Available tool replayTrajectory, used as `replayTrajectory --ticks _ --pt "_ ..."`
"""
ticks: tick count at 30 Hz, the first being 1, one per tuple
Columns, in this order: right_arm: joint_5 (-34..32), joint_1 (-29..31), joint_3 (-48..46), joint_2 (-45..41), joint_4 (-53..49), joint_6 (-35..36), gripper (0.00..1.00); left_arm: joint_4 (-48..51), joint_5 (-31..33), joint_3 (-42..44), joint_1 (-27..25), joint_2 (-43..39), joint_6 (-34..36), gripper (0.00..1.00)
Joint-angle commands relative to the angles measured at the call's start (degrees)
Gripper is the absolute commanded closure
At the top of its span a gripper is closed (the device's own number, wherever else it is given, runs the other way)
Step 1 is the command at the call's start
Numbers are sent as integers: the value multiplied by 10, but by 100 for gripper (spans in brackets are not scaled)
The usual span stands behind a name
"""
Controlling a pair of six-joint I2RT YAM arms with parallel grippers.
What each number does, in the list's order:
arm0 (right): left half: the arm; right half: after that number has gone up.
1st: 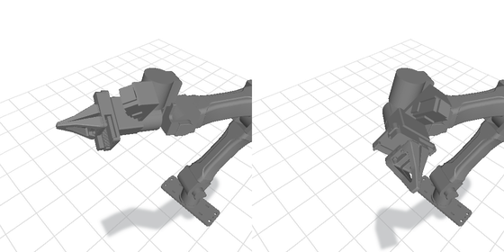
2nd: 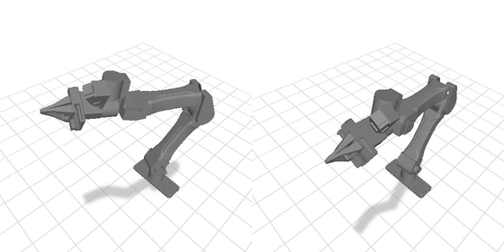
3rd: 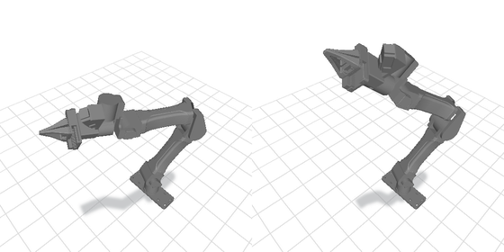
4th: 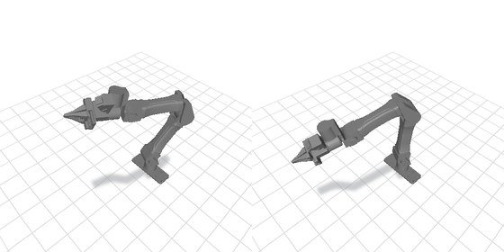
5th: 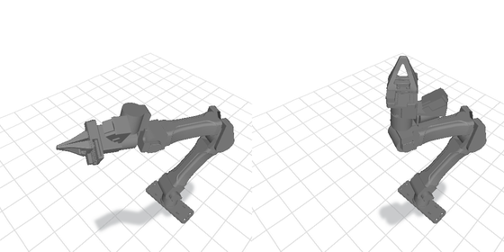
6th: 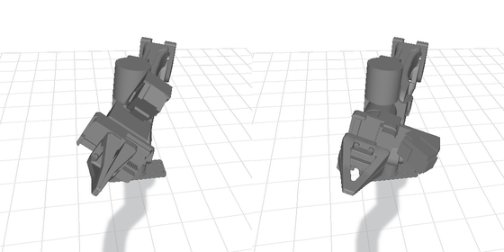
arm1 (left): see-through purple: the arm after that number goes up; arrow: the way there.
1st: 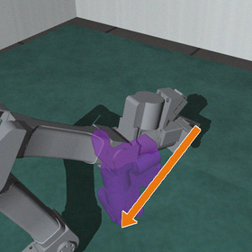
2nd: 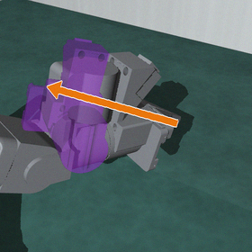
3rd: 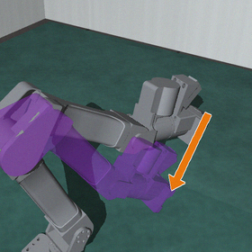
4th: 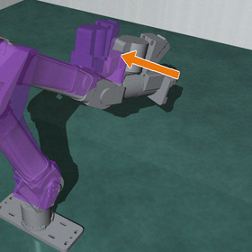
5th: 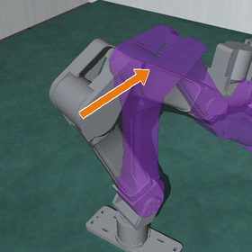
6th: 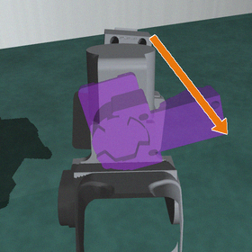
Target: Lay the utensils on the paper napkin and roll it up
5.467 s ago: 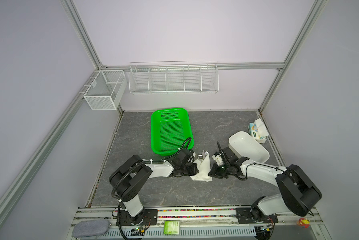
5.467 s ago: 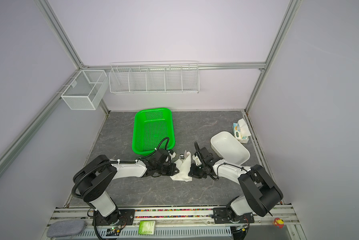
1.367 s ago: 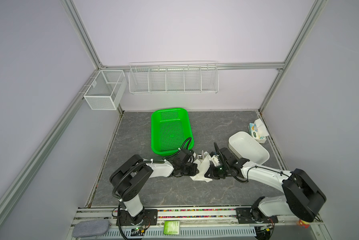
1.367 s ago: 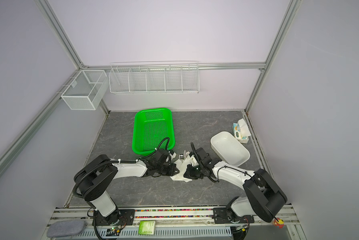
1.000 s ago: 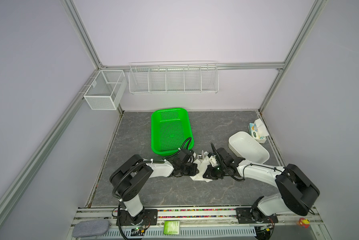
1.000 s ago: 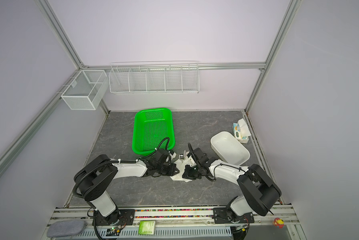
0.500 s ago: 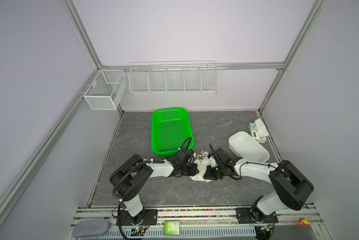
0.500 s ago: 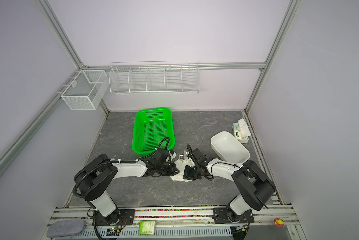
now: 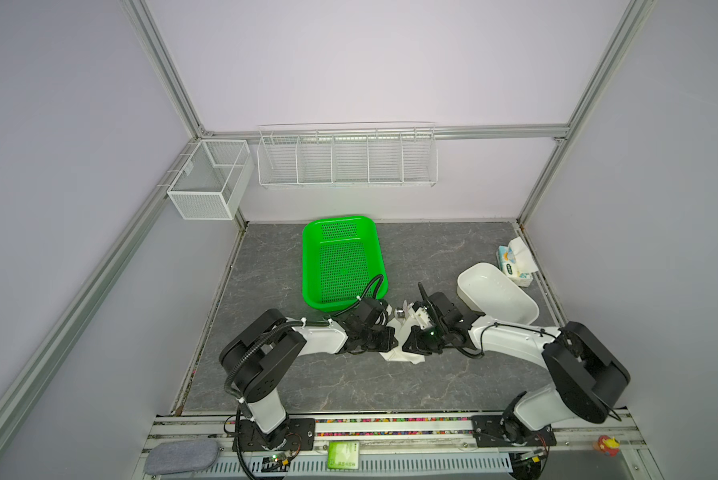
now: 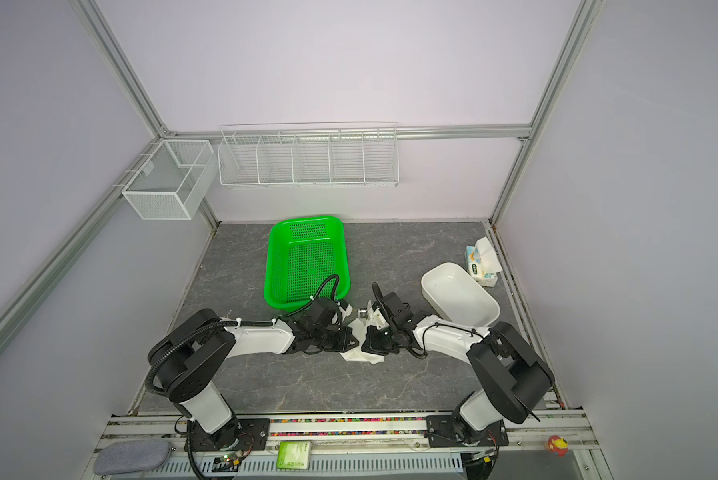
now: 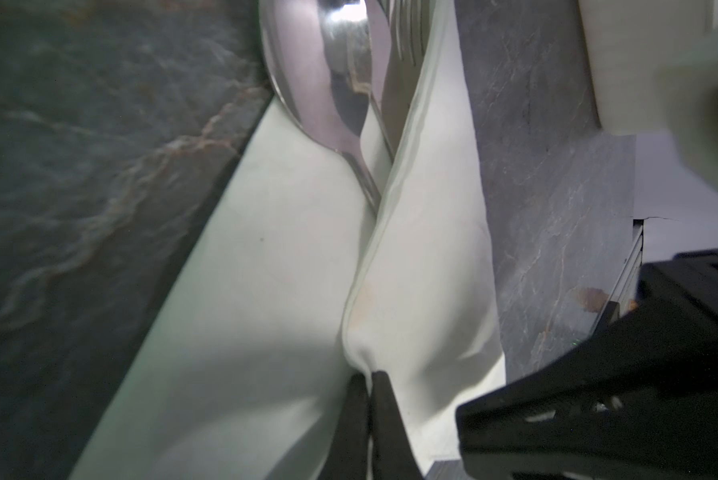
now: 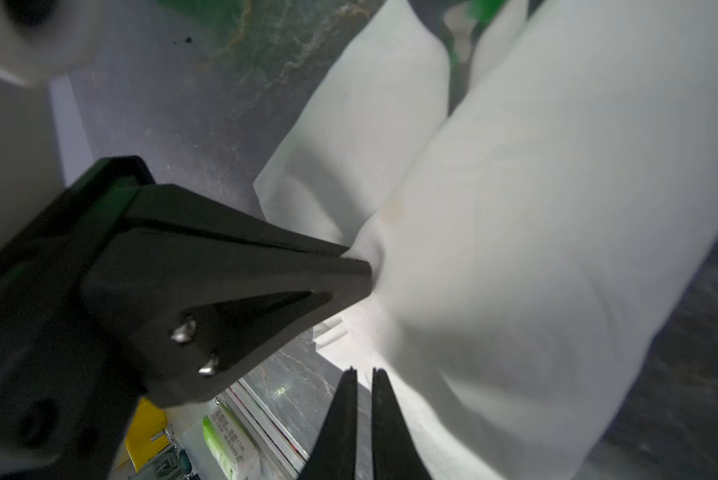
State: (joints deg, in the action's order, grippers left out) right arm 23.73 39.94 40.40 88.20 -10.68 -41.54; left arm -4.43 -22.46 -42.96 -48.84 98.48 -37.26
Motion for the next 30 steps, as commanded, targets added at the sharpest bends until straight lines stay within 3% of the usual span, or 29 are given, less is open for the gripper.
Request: replayTrajectory --ticks 1,8,12,18,30 --pt "-19 5 -14 19 -14 -7 89 5 0 -3 2 1 6 100" --pt "-41 5 -31 19 -27 -9 90 37 6 -11 1 -32 14 96" --pt "-43 6 -30 22 -35 -8 90 74 30 -17 2 -74 20 75" --pt "-43 7 -31 20 -35 -8 90 128 90 4 7 -135 13 60" --pt "-43 7 -32 12 -35 -9 90 147 146 60 29 -175 -32 52"
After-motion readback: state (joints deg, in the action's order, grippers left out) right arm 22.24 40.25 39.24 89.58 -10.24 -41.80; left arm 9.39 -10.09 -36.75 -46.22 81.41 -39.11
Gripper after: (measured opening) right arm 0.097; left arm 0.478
